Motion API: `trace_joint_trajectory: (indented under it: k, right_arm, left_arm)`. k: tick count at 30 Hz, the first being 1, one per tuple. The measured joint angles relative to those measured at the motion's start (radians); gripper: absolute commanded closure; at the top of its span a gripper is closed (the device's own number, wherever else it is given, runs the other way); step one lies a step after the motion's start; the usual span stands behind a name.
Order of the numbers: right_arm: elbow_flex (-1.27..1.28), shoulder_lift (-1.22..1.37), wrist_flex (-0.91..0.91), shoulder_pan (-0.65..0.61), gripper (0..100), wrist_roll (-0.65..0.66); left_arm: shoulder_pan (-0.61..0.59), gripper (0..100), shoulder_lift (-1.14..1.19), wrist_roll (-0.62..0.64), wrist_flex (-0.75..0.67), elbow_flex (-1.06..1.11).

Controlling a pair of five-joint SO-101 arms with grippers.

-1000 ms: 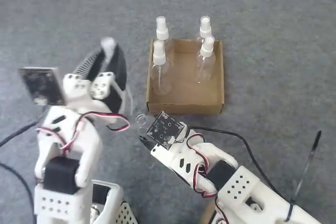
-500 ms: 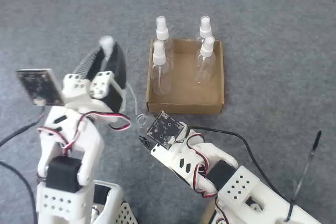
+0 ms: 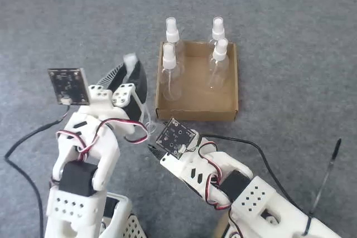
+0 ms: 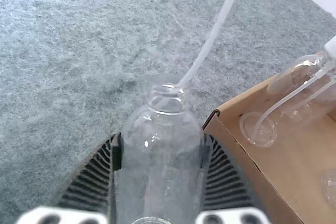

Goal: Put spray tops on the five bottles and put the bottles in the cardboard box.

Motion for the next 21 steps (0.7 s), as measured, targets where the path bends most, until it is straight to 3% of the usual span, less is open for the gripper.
trace_joint_trajectory:
  k: [8, 15, 21]
  right_arm:
    - [0.043, 0.000, -0.061, 0.000, 99.3, -0.003]
    - [0.149, -0.003, -0.330, 0.008, 99.3, -0.006]
    - [0.150, -0.005, -0.376, 0.074, 99.3, -0.097]
  left_arm:
    - [0.003, 99, 0.000, -0.147, 0.126, -0.037]
    - [0.003, 99, 0.000, -0.166, 0.130, -0.037]
    - [0.026, 99, 0.000, -0.170, 0.132, -0.043]
